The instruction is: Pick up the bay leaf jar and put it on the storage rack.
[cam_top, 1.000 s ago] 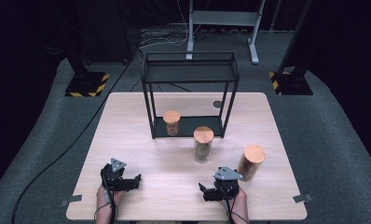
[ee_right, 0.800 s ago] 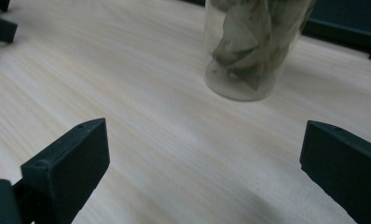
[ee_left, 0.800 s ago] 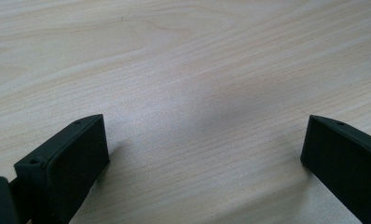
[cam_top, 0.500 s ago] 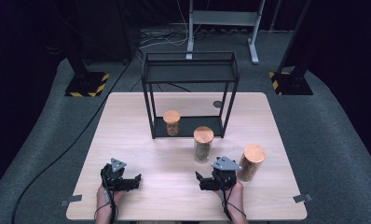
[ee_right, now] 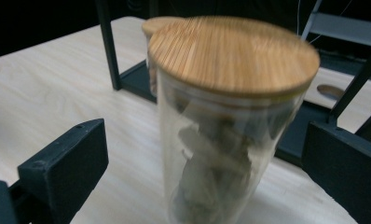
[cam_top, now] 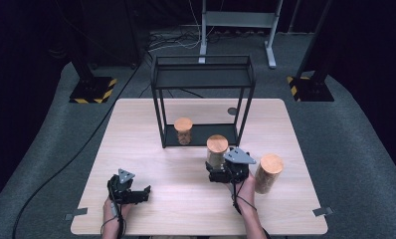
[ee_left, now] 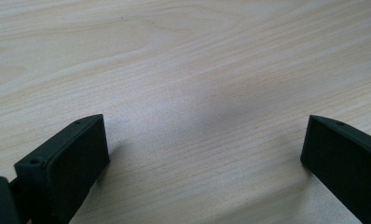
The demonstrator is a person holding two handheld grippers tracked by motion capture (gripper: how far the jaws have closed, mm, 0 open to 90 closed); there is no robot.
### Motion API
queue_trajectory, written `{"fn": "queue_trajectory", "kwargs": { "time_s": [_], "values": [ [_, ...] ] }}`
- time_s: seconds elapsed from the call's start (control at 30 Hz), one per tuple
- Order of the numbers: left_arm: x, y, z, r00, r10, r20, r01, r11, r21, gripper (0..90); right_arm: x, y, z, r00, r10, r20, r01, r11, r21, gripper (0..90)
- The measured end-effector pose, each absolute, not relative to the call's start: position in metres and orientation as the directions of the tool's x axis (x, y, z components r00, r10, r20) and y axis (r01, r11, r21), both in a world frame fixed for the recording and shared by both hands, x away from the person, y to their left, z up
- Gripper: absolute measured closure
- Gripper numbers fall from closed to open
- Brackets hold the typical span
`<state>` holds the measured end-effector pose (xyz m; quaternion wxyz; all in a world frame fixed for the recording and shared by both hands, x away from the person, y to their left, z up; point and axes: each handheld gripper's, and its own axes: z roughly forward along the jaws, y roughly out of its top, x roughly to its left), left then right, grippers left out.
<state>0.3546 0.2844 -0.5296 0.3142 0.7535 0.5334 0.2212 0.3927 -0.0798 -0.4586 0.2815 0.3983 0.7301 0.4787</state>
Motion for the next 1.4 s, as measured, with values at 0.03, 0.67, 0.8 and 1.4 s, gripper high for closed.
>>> {"fn": "queue_trajectory", "kwargs": {
  "time_s": [0.03, 0.67, 0.8, 1.4],
  "values": [
    [0.355, 0.284, -0.53, 0.333, 0.943, -0.002, 0.665, -0.233, 0.71, 0.0, 0.395, -0.079, -0.458, -0.521, 0.853, -0.031, 0.306, 0.22, 0.926, 0.0],
    [0.355, 0.284, -0.53, 0.333, 0.943, -0.002, 0.665, -0.233, 0.71, 0.0, 0.418, -0.074, -0.46, -0.509, 0.86, 0.029, 0.246, 0.113, 0.963, 0.0],
    [0.355, 0.284, -0.53, 0.333, 0.943, -0.002, 0.665, -0.233, 0.71, 0.0, 0.422, -0.074, -0.462, -0.508, 0.861, 0.03, 0.246, 0.112, 0.963, 0.0],
    [0.355, 0.284, -0.53, 0.333, 0.943, -0.002, 0.665, -0.233, 0.71, 0.0, 0.418, -0.076, -0.466, -0.513, 0.857, 0.05, 0.195, 0.059, 0.979, 18.9]
  ]
}}
